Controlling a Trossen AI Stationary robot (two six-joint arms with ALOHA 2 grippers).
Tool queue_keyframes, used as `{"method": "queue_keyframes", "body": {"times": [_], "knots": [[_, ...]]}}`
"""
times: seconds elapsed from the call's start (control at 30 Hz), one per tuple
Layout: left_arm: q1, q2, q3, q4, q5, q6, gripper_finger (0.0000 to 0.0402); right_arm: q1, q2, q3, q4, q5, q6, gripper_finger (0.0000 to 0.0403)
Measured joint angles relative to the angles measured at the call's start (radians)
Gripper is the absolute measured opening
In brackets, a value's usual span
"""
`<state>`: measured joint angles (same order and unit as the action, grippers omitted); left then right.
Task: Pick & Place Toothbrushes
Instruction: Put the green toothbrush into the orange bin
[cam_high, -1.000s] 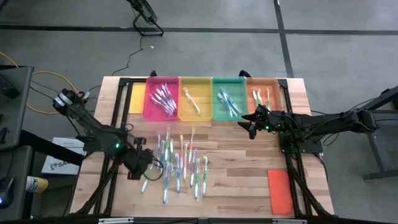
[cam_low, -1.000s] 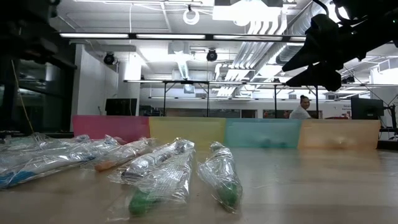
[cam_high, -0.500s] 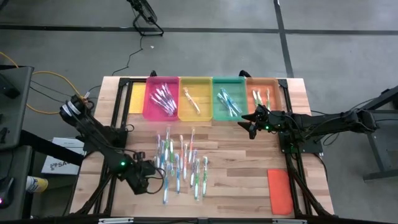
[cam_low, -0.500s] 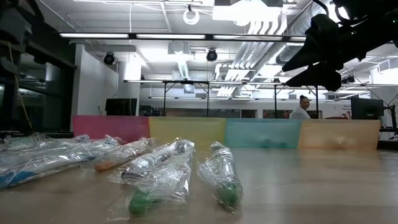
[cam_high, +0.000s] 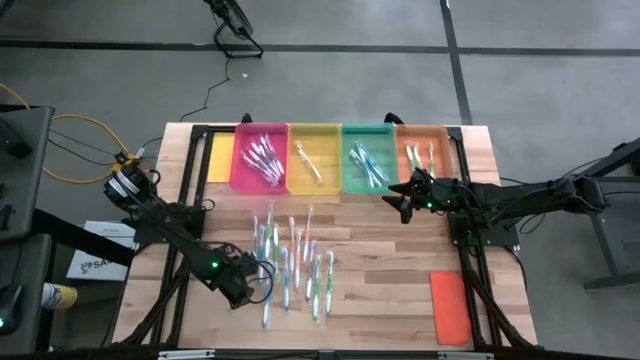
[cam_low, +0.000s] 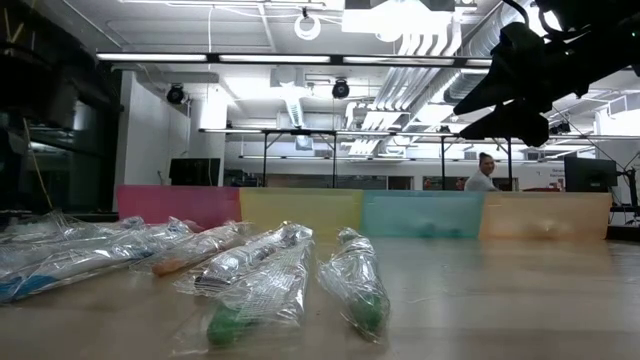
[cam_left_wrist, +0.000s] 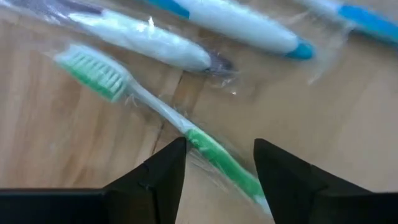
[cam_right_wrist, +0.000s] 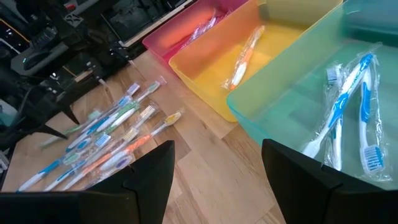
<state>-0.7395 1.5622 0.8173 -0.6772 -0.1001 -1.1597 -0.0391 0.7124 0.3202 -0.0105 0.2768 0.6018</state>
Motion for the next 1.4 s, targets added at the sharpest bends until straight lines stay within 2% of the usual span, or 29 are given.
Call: {"method": "queue_keyframes", "body": {"times": [0.17, 0.27, 0.37, 0.47, 0.53, 0.6, 0.73, 0.83, 1.03, 1.1, 1.2, 1.27, 1.4], "knots": [[0.000, 0.026, 0.002, -0.002, 0.010, -0.004, 0.0183, 0.000, 0.000, 0.000, 0.000, 0.000, 0.000, 0.0235], [0.000, 0.037, 0.002, -0.003, 0.011, -0.003, 0.0169, 0.000, 0.000, 0.000, 0.000, 0.000, 0.000, 0.0235], [0.000, 0.040, 0.002, -0.007, 0.012, 0.020, 0.0133, 0.000, 0.000, 0.000, 0.000, 0.000, 0.000, 0.0235], [0.000, 0.041, 0.002, -0.032, 0.015, 0.055, 0.0080, 0.000, 0.000, 0.000, 0.000, 0.000, 0.000, 0.0235], [0.000, 0.041, 0.002, -0.045, 0.016, 0.117, 0.0038, 0.000, 0.000, 0.000, 0.000, 0.000, 0.000, 0.0235], [0.000, 0.041, 0.002, -0.049, 0.014, 0.217, 0.0016, 0.000, 0.000, 0.000, 0.000, 0.000, 0.000, 0.0235], [0.000, 0.039, 0.002, -0.056, 0.023, 0.383, 0.0020, 0.000, 0.000, 0.000, 0.000, 0.000, 0.000, 0.0235], [0.001, 0.024, 0.010, -0.106, 0.037, 0.400, 0.0010, 0.000, 0.000, 0.000, 0.000, 0.000, 0.000, 0.0235], [0.000, -0.053, 0.106, -0.392, 0.068, 0.425, 0.0009, 0.000, 0.000, 0.000, 0.000, 0.000, 0.000, 0.0235], [0.001, -0.089, 0.139, -0.507, 0.028, 0.451, 0.0009, 0.000, 0.000, 0.000, 0.000, 0.000, 0.000, 0.0235], [0.015, -0.145, 0.207, -0.567, -0.081, 0.525, 0.0009, 0.000, 0.000, 0.000, 0.000, 0.000, 0.000, 0.0235], [0.040, -0.175, 0.233, -0.637, -0.165, 0.620, 0.0009, 0.000, 0.000, 0.000, 0.000, 0.001, 0.000, 0.0235], [0.124, -0.221, 0.273, -0.668, -0.327, 0.842, 0.0009, 0.000, 0.000, 0.000, 0.000, 0.000, 0.000, 0.0235]]}}
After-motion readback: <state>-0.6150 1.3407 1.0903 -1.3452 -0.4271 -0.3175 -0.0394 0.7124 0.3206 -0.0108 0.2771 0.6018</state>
